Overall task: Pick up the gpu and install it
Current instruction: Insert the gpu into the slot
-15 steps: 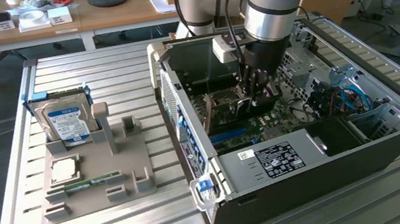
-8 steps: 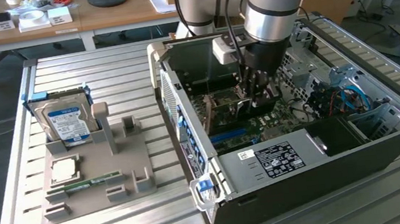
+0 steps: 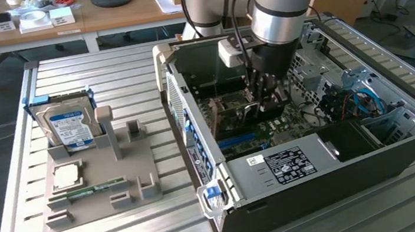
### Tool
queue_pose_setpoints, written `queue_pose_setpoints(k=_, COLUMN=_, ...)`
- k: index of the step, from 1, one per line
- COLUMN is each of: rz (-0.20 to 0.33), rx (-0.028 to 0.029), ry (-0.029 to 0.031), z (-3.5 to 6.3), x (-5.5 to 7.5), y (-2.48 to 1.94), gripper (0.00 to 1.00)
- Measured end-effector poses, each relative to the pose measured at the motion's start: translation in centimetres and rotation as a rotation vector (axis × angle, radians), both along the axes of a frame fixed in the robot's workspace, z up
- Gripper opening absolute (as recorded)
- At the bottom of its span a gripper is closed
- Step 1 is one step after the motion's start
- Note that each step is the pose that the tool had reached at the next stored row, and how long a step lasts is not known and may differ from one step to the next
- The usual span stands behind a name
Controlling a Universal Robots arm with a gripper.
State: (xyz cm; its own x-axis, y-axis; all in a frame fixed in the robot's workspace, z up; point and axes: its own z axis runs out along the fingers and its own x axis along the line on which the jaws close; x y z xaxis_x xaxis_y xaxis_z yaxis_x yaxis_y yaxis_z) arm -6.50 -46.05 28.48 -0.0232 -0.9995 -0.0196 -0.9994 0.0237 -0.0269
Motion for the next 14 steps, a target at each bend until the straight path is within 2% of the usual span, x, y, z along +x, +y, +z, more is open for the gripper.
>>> queue_pose_setpoints(k=11, rz=0.0, rx=-0.0001, ry=0.0, z=-0.45, x=-0.27, y=0.0, gripper=0.27)
queue_pose_setpoints(k=14, rz=0.0, rx=-0.0001, ry=0.0001, z=-0.84, x=-0.28, y=0.0, gripper=0.27)
